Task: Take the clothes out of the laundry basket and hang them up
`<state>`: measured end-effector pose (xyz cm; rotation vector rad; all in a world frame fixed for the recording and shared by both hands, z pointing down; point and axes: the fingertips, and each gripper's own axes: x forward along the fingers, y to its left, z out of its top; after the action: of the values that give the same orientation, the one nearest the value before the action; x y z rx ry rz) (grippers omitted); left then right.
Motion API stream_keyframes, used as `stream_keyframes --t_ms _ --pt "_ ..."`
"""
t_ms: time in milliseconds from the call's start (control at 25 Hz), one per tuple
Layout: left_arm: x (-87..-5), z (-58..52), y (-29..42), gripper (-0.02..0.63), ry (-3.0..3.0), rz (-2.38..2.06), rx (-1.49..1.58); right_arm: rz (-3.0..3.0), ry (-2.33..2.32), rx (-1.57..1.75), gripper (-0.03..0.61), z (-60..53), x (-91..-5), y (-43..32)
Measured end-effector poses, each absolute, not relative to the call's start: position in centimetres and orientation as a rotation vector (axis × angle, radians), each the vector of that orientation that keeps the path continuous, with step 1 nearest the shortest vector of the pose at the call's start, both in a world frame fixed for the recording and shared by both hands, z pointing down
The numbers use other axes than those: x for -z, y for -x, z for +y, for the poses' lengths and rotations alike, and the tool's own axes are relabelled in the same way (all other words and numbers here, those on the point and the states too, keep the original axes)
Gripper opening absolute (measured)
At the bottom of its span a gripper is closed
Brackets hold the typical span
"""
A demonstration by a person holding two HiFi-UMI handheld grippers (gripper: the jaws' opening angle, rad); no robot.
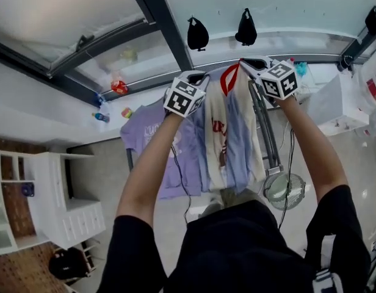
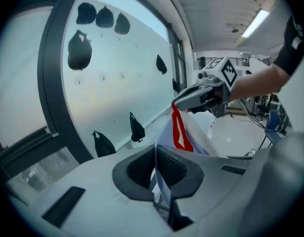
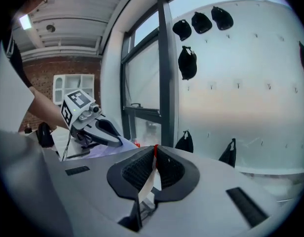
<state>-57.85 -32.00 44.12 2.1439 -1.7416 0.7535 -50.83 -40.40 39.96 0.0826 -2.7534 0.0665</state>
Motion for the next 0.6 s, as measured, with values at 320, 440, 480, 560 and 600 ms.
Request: stream_keyframes --t_ms 320,440,480,560,600 --pt "-57.2 -36.9 60.9 0.009 -2.004 -1.621 -0.884 -2.522 -0.075 -0.007 0.011 -44.4 -54.2 53.6" --pt "-60.2 -37.2 61.2 0.009 -1.978 -1.591 -0.882 -2.455 -0.098 0.040 0.011 -44.8 -57.4 54.2" --pt "-61.0 -37.2 61.3 0.009 -1.971 -1.581 -0.879 -2.445 -0.105 0.034 0.011 -45.0 -58.1 54.3" --pt "-62.4 -37.0 61.3 0.010 -1.951 -1.577 -0.848 -2.431 -0.106 0.019 0.011 -45.1 -59.2 54.5" --pt "-62.9 -36.8 61.5 0.011 -1.940 -1.579 -0.829 -2.423 -0.102 0.017 0.011 -45.1 -59.6 54.6"
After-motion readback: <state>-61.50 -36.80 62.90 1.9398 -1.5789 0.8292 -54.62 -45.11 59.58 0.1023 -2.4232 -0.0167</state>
